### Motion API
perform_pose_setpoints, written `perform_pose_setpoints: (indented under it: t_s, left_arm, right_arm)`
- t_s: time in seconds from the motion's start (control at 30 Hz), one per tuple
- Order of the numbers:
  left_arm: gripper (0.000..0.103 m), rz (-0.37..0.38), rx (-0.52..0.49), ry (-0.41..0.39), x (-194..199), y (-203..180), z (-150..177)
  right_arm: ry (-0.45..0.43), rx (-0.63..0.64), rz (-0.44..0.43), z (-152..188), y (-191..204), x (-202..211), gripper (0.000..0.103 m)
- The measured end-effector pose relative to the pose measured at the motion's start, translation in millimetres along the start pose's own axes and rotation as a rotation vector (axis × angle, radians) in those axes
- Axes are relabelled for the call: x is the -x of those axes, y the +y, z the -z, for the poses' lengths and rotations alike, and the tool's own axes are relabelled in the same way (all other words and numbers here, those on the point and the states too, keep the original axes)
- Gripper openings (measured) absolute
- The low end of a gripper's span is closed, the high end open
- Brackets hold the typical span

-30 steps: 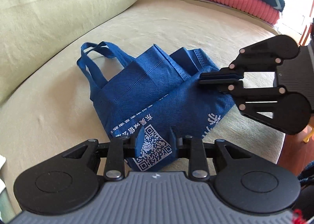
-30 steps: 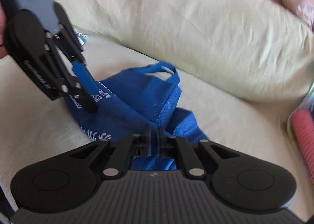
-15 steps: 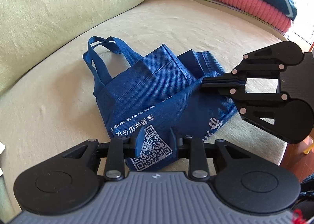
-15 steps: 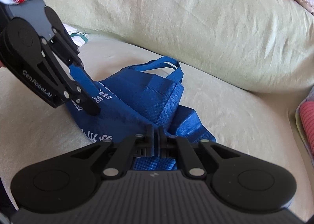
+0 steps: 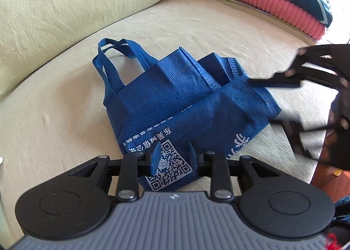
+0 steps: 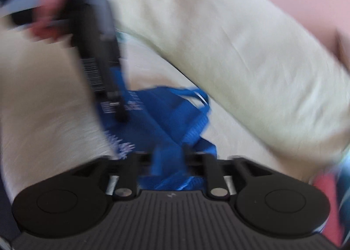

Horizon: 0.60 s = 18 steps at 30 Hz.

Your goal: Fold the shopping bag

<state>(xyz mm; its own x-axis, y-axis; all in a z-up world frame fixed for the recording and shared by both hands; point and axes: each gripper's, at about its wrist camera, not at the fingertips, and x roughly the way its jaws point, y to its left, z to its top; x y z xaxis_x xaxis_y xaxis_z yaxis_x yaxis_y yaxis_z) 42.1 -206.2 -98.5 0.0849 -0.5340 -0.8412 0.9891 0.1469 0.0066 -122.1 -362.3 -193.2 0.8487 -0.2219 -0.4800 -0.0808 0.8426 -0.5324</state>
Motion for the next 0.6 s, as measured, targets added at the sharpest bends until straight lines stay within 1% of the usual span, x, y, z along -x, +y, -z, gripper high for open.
perform_pose_setpoints:
  t_s: [0.07,0.1,0.13,0.2,0.27,0.37,0.4,0.43,0.5,0.53,0.57,0.6]
  left_arm:
    - [0.035,0.005,-0.005,0.002,0,0,-1]
    - [0.035,0.006,-0.007,0.003,-1,0,-2]
    - [0.035,0.008,-0.011,0.003,-1,0,-2]
    - [0.035,0.019,-0.010,0.004,-1,1,-2]
    - [0.035,0.033,-0.009,0.005,-1,3,-3]
    - [0.035,0.056,-0.014,0.007,-2,6,-4]
    - [0.035,0.059,-0.015,0.007,-2,7,-4]
    - [0.035,0.066,-0.013,0.005,-2,8,-4]
    - [0.035,0.074,-0.068,-0.024,1,4,-2]
    - [0.035,0.070,-0.114,-0.040,4,1,0]
    - [0.035,0.065,-0.212,-0.057,11,-6,5]
    - [0.035,0.061,-0.253,-0.063,15,-9,7]
  right_arm:
    - [-0.010,0.172,-0.030,14,16,9,0.047]
    - [-0.005,0.233,-0.018,20,21,9,0.047]
    - [-0.005,0.323,0.011,29,28,6,0.046]
    - [-0.046,0.425,0.052,39,31,1,0.046]
    - [-0.078,0.496,0.048,41,28,-10,0.046]
    - [-0.102,0.472,-0.014,38,18,-24,0.041]
    - [-0.094,0.439,-0.039,37,13,-28,0.041]
    - [-0.076,0.389,-0.082,34,6,-33,0.041]
    - [-0.045,0.330,-0.136,29,-3,-38,0.040]
    - [-0.029,0.312,-0.160,26,-8,-39,0.039]
    - [-0.014,0.293,-0.184,22,-13,-41,0.039]
    - [0.001,0.276,-0.206,19,-17,-43,0.039]
